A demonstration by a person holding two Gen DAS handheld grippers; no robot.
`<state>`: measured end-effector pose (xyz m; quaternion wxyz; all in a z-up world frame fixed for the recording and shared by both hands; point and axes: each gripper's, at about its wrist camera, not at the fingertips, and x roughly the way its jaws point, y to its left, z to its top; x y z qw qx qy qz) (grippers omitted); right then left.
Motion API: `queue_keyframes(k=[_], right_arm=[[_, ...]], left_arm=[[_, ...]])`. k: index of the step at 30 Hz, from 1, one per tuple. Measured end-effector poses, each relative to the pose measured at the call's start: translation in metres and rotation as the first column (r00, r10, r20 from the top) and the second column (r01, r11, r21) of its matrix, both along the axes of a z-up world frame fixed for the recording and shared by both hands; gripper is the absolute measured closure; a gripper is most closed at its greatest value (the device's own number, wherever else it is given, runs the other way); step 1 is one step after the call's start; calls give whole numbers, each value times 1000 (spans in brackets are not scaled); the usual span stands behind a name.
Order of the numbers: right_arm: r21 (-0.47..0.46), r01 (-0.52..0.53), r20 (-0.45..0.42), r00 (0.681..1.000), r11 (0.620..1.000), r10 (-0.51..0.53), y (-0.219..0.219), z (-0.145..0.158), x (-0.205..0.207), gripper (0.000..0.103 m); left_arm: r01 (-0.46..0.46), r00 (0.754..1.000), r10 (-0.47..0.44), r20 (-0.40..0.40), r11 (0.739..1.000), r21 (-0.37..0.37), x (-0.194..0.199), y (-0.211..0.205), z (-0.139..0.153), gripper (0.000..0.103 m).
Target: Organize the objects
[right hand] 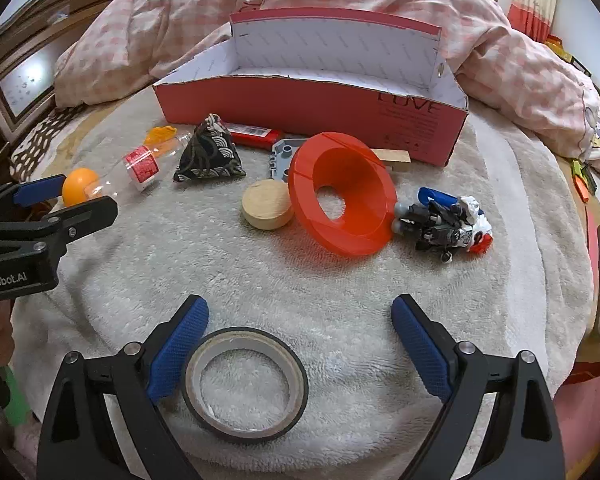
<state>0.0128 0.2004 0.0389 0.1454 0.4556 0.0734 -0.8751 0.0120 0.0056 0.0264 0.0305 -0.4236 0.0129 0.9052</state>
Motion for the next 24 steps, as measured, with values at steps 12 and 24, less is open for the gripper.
queue_keyframes(k=[12,24], right_arm=[[32,-69,8,998,997,68,4,14,24,9],[32,-47,69,997,998,44,0,9,20,47]], left_arm=[[-9,999,9,-32,1000,3,6,-21,8,15],[34,999,-35,-21,999,-38,0,-23,-2,19]])
